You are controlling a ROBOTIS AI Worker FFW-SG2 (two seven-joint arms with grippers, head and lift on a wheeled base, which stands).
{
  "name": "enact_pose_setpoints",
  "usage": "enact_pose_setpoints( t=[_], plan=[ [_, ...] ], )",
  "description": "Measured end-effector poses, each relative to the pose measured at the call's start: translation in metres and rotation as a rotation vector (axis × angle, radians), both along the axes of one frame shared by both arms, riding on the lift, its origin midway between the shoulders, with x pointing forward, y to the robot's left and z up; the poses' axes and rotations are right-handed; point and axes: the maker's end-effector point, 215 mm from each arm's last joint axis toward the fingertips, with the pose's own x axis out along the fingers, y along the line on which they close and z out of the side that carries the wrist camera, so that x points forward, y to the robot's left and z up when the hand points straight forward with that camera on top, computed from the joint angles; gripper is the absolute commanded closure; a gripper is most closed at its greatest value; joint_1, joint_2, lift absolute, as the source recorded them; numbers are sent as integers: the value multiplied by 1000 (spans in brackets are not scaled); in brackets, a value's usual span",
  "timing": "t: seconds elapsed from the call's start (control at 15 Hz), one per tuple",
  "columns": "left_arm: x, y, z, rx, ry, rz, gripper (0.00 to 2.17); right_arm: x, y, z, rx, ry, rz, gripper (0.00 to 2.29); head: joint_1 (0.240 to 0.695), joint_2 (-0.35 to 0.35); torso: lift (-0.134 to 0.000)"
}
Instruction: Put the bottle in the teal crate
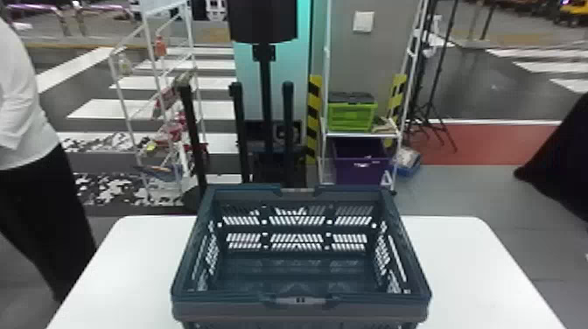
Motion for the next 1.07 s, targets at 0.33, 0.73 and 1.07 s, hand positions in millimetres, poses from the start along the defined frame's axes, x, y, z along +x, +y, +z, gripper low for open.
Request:
enact_pose_setpoints(
  t=[0.33, 0.73, 1.07],
  plan=[
    [-1, -1, 1, -1, 0, -3, 134, -1, -1, -1, 8, 4, -3, 2223, 499, 0, 0],
    [-2, -1, 2, -3, -2, -3, 134, -3, -2, -3, 11, 11, -5, 2223, 499, 0, 0],
    [-4, -1, 3, -5, -5, -2, 134, 3, 1, 17, 8, -29, 1, 2219, 499, 0, 0]
  ],
)
